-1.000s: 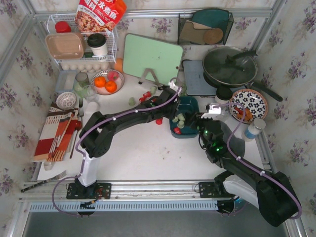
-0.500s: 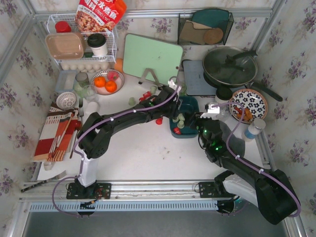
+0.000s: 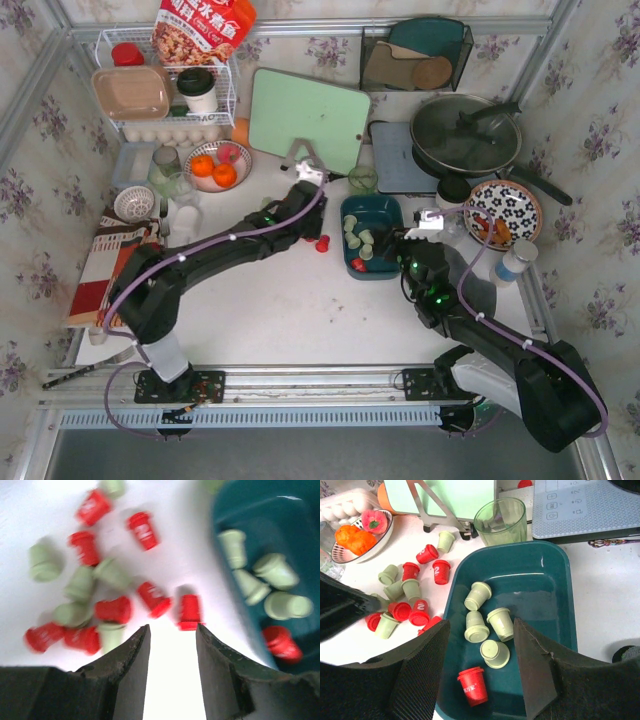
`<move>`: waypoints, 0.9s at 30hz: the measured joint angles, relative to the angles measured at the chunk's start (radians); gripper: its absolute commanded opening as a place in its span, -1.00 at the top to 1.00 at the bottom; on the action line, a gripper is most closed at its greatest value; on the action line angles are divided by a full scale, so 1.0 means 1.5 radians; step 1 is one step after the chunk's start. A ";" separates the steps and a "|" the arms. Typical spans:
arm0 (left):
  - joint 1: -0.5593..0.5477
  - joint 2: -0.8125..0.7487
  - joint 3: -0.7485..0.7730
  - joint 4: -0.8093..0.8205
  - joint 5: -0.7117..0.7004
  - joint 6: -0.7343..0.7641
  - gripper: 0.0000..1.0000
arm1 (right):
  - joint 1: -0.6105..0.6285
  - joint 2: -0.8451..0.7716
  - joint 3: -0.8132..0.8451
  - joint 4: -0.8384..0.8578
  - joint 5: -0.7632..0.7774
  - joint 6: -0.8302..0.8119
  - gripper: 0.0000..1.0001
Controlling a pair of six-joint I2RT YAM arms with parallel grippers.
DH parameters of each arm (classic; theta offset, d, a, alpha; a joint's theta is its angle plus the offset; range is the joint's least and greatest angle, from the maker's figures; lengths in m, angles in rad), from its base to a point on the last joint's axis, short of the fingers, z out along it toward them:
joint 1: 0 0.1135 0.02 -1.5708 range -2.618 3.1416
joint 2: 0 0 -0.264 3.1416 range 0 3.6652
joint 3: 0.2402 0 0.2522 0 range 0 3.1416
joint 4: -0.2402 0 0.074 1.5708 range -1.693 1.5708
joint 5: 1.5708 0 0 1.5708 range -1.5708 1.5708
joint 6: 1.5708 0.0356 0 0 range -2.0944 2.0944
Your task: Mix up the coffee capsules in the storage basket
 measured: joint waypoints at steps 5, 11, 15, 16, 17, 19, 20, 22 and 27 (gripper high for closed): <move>0.069 -0.070 -0.104 -0.004 -0.056 -0.052 0.06 | 0.000 0.002 0.001 0.000 -0.006 0.000 -0.23; 0.151 -0.105 -0.165 -0.011 -0.072 -0.094 -0.13 | 0.000 0.004 0.001 0.000 -0.008 0.001 -0.23; 0.201 -0.093 -0.168 -0.015 -0.060 -0.102 -0.19 | 0.000 0.010 0.001 0.000 -0.009 0.002 -0.23; 0.210 -0.087 -0.167 -0.016 -0.055 -0.104 -0.19 | 0.000 0.011 0.001 0.000 -0.010 0.002 -0.23; 0.219 -0.077 -0.164 -0.020 -0.051 -0.104 -0.20 | 0.000 0.013 0.001 0.000 -0.010 0.002 -0.23; 0.231 -0.057 -0.151 -0.025 -0.037 -0.104 -0.22 | 0.000 0.017 0.002 0.000 -0.010 0.002 -0.23; 0.236 -0.045 -0.143 -0.026 -0.030 -0.103 -0.24 | 0.000 0.018 0.003 0.000 -0.010 0.002 -0.23; 0.243 -0.026 -0.133 -0.025 -0.016 -0.103 -0.26 | 0.000 0.020 0.003 0.000 -0.010 0.002 -0.23; 0.248 0.010 -0.114 -0.026 0.008 -0.100 -0.26 | 0.000 0.021 0.004 0.000 -0.010 0.002 -0.23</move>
